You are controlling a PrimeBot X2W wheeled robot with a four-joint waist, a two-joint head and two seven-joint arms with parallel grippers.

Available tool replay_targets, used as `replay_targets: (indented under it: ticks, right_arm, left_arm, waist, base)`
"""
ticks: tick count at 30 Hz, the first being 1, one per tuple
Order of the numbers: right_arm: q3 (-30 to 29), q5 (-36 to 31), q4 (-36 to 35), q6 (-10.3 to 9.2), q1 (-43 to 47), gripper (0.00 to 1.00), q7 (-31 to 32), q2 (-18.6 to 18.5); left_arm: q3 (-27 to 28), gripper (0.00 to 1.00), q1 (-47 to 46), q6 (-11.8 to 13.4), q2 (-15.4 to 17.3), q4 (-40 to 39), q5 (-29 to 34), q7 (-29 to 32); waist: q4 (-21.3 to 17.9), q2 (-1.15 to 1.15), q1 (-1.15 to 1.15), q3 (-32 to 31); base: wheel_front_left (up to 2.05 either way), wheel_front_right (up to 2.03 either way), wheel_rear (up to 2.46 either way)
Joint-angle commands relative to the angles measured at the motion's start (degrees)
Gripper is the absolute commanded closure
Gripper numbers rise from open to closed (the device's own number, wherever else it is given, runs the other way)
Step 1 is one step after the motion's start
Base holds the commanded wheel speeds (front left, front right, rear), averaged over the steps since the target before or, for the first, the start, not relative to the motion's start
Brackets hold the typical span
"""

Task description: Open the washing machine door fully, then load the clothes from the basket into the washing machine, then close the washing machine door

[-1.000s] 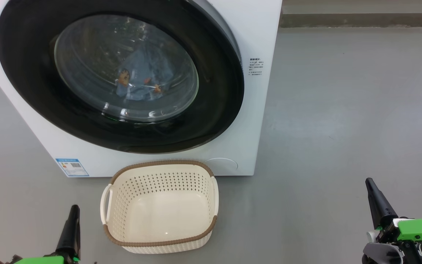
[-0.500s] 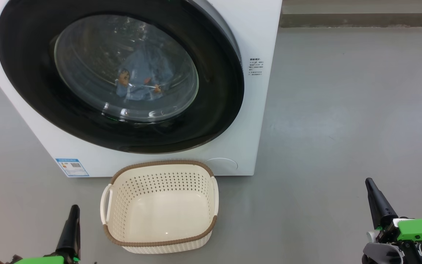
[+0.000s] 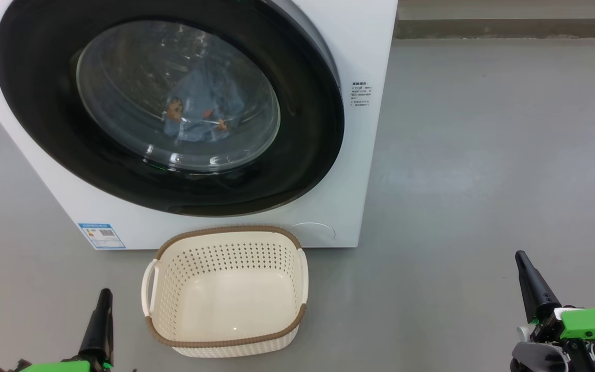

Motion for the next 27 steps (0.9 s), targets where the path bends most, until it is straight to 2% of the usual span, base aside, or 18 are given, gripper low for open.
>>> replay_targets:
  ticks: [1,27]
  right_arm:
    - [1.1,-0.3,-1.4,0.11,-3.0,1.0,0.3,-0.6]
    - [1.1,-0.4,-1.4,0.11,-3.0,1.0,0.4,-0.5]
  left_arm:
    - [1.6,1.0,-2.5,0.0,0.5,-1.8,-0.5,0.3]
    - [1.6,1.0,-2.5,0.0,0.5,-1.8,-0.5,0.3]
  waist:
    - [0.0,0.0,0.0,0.0]
    - [0.0,0.0,0.0,0.0]
  base:
    - [0.0,0.0,0.0]
    - [0.0,0.0,0.0]
